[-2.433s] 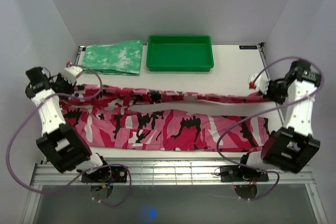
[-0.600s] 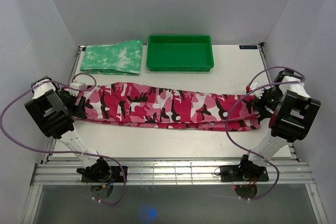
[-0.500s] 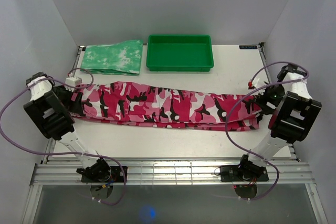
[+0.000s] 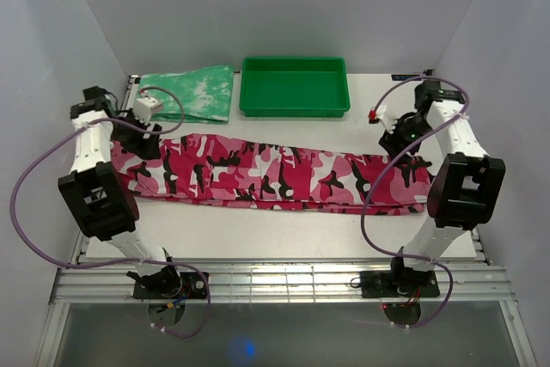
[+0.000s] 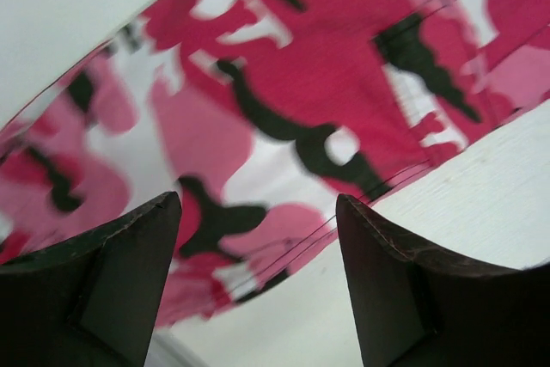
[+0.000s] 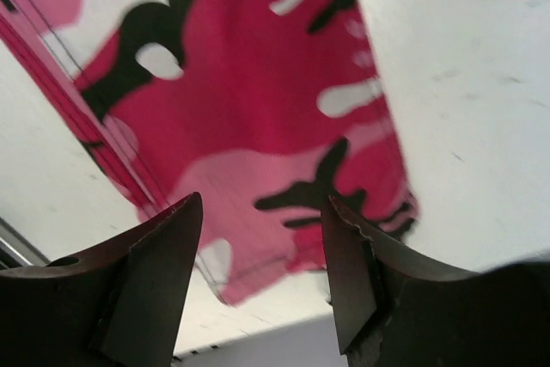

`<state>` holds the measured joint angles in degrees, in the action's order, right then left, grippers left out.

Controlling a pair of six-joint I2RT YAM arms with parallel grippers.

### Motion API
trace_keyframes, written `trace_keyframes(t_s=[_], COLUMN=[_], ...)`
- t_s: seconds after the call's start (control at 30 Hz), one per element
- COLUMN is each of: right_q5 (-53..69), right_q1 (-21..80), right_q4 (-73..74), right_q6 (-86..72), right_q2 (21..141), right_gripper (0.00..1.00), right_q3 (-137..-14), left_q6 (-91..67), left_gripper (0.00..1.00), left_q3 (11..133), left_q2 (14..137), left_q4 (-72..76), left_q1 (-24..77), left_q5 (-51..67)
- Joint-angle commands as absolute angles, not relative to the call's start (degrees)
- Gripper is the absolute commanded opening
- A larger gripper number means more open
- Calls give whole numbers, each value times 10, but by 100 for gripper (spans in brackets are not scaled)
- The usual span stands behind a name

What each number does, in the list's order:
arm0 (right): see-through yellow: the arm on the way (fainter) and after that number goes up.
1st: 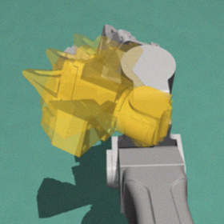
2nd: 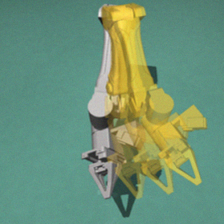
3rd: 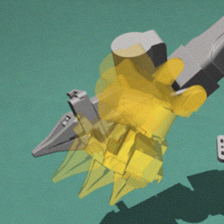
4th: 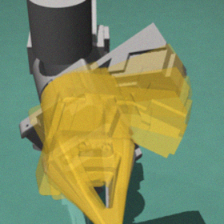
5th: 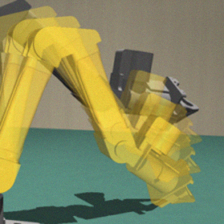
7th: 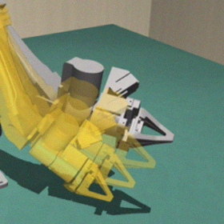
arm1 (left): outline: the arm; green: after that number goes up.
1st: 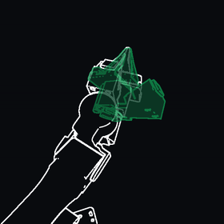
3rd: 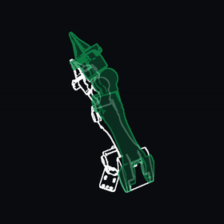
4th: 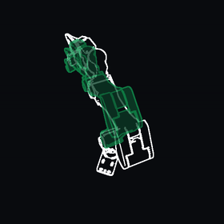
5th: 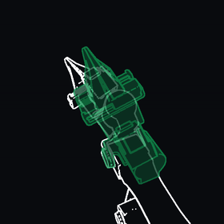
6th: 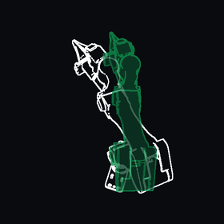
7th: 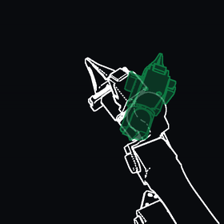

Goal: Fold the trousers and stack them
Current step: Fold the trousers

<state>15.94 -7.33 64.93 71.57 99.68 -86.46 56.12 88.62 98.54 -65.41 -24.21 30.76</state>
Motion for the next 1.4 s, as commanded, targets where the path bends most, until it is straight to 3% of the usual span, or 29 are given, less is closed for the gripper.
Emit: trace_keyframes(t_s=[0.0, 0.17, 0.3, 0.63, 0.7, 0.77, 0.8, 0.97, 1.1, 1.37], right_q5=[192, 178, 94, 17, 54, 100, 132, 190, 211, 150], right_q1=[-35, -7, -9, -89, -97, -103, -112, -146, -184, -247], right_q4=[630, 583, 529, 549, 594, 629, 654, 711, 729, 705], right_q6=[606, 557, 553, 655, 675, 664, 646, 558, 494, 382], right_q2=[1003, 1023, 1038, 1000, 978, 966, 969, 1025, 1058, 1042], right_gripper=[62, 58, 57, 50, 52, 56, 64, 74, 75, 75], right_q3=[-825, -740, -656, -615, -644, -709, -768, -918, -966, -879], left_q6=[484, 439, 425, 491, 508, 507, 493, 449, 411, 327], left_gripper=[81, 71, 65, 31, 34, 49, 64, 79, 81, 83], left_q3=[818, 698, 619, 459, 448, 460, 485, 587, 658, 791], left_q2=[948, 932, 934, 890, 862, 825, 809, 808, 846, 969], left_q4=[-590, -523, -476, -477, -488, -504, -510, -509, -471, -485], left_q1=[-142, -21, 38, 81, 84, 86, 86, 87, 98, 148], left_q5=[328, 311, 272, 206, 227, 246, 262, 309, 314, 319])
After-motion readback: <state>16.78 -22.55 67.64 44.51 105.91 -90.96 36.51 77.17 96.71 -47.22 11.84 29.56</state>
